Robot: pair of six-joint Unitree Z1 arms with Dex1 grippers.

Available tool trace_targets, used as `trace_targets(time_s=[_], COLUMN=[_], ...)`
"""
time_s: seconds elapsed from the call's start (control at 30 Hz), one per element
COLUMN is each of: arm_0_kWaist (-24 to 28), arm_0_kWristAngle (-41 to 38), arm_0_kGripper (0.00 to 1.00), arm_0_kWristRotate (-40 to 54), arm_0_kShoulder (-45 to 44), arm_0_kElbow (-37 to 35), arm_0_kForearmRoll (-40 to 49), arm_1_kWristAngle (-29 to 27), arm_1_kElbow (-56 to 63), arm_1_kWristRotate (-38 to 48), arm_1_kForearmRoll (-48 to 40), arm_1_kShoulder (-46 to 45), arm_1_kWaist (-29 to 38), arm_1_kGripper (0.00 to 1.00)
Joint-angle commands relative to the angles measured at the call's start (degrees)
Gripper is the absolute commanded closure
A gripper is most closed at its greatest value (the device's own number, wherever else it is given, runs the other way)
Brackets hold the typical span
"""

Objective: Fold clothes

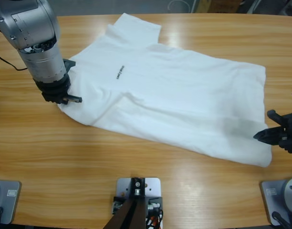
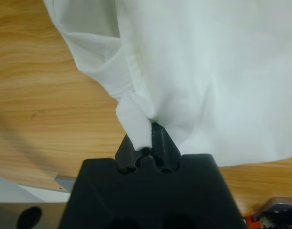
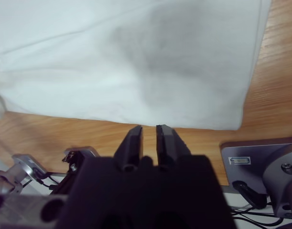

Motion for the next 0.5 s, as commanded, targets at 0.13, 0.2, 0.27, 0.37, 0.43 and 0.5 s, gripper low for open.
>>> trace_targets(time_s=[0.13,0.2,0.27,0.37,0.43,0.5], arm_0_kWaist=[0.73,0.80,0.82,1.12,1.59,1.80], arm_0_kWristAngle=[-0.42,-0.51,-0.51,-0.42,-0.42,-0.35], arm_0_kGripper=[1.000,0.756,0.190,0.004,0.004,0.004], arm_0_kWristRotate=[0.11,-0.21,-0.39,-0.51,-0.56,-0.46], arm_0_kShoulder=[1.34,1.34,0.99,-0.33,-1.08,-1.80], arm_0_kElbow=[5.16,5.60,5.78,6.29,6.65,6.83], arm_0_kForearmRoll=[-2.99,-3.16,-3.16,-3.35,-3.60,-3.60], arm_1_kWristAngle=[1.14,1.20,1.27,1.51,1.64,1.67], arm_1_kElbow=[1.68,1.61,1.40,1.34,1.33,1.27], arm_1_kWristRotate=[-0.69,-0.81,-1.18,-1.59,-1.66,-1.66], arm_1_kForearmRoll=[-0.65,-0.65,-0.67,-0.83,-0.92,-0.94], arm_1_kShoulder=[0.58,0.39,0.14,-0.48,-0.95,-1.46], arm_1_kWaist=[-0.45,-0.45,-0.45,-0.38,-0.26,-0.10], arm_1_kGripper=[0.870,0.701,0.566,0.354,0.282,0.221])
